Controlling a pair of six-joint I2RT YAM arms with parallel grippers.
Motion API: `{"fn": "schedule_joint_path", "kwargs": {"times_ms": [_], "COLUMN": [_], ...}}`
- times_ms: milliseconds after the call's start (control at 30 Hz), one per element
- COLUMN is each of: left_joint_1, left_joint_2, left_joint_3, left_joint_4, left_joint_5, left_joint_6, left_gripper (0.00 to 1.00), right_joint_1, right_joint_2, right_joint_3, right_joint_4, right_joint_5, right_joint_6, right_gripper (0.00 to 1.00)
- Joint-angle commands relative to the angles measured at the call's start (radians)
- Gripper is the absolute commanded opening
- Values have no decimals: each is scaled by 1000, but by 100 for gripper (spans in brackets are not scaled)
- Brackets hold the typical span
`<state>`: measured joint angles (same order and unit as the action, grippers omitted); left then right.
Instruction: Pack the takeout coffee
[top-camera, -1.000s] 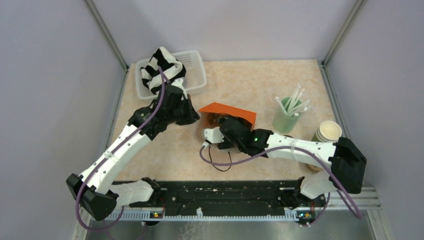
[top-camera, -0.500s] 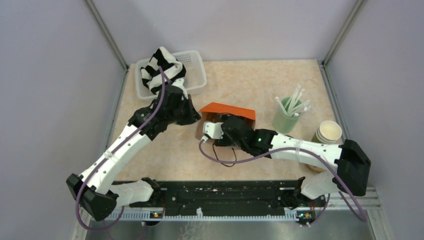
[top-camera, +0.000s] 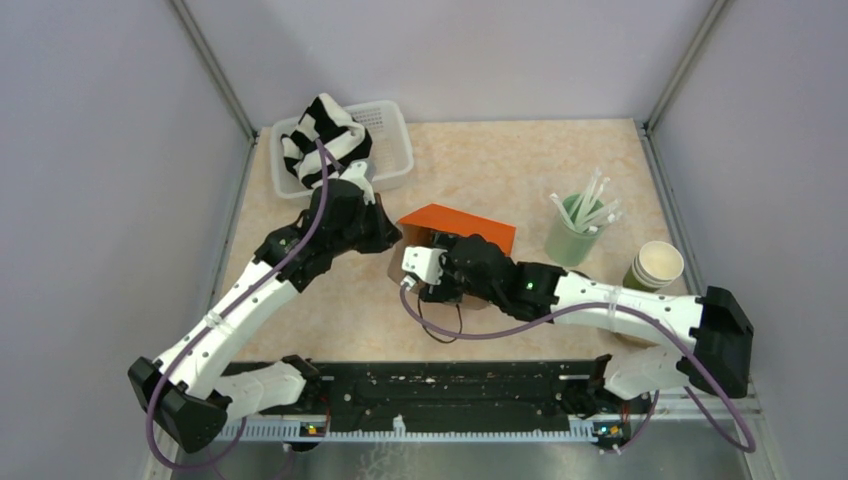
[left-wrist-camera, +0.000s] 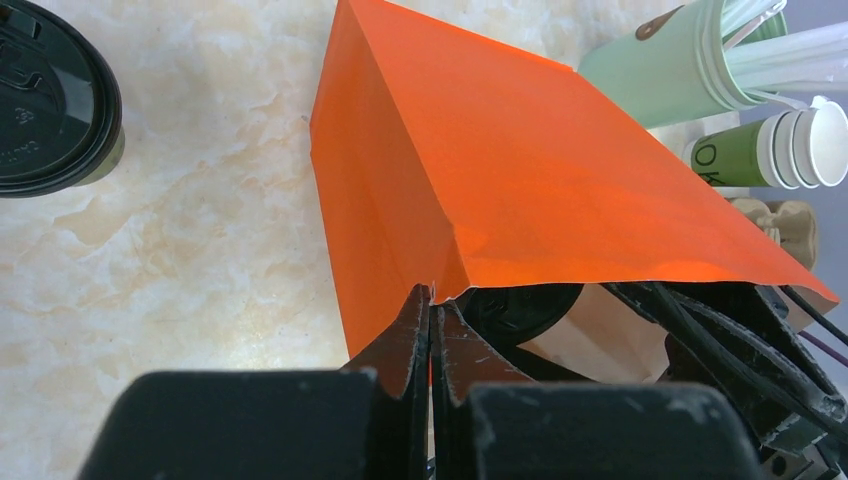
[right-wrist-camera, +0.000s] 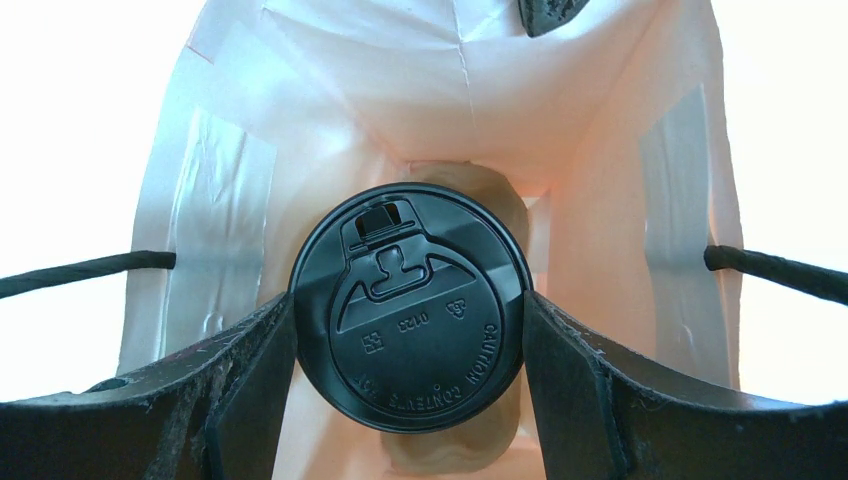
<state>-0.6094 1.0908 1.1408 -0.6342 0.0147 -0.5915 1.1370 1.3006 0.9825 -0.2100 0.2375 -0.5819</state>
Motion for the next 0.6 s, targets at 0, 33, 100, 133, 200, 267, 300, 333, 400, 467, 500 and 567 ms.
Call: {"fn": "schedule_joint_path", "kwargs": {"times_ms": [0,33,100,133,200,267,300,333,400,467,500,567], "left_joint_1": [-2,-2,-2,-3,-1,-2,-2,-2,-2,-2,-1,-2], "left_joint_2": [-19,-17,-12,-10,-5,2,3,5,3,3,3,5], "left_joint_3": [-3,2,10,13,21,34,38,42,43,46,51,61], "left_joint_4": [62,59,57,58,61,55,52,49,51,54,53,49], "left_joint_5": [13,15,19,24,34,35,31,28,25,23,22,17], "left_joint_6": [18,19,14,11,7,7,9,10,10,10,12,14], "left_gripper": [0,0,0,0,0,0,0,0,0,0,0,0], "right_joint_1": [12,11,-1,-6,-13,-14,-14,-14,-14,-14,-14,-14], "right_joint_2": [4,27,82,111,175,212,212,196,143,79,58,32], "right_joint_3": [-18,-35,-72,-86,-84,-30,1,21,41,43,44,56], "right_joint_4": [58,83,142,161,201,197,176,153,122,100,80,32], "right_joint_5": [-30,12,54,67,144,205,204,185,108,54,38,26], "right_joint_6": [7,-6,-47,-71,-102,-121,-120,-114,-104,-84,-78,-62], "right_gripper": [48,48,48,48,48,46,45,45,46,48,49,49]}}
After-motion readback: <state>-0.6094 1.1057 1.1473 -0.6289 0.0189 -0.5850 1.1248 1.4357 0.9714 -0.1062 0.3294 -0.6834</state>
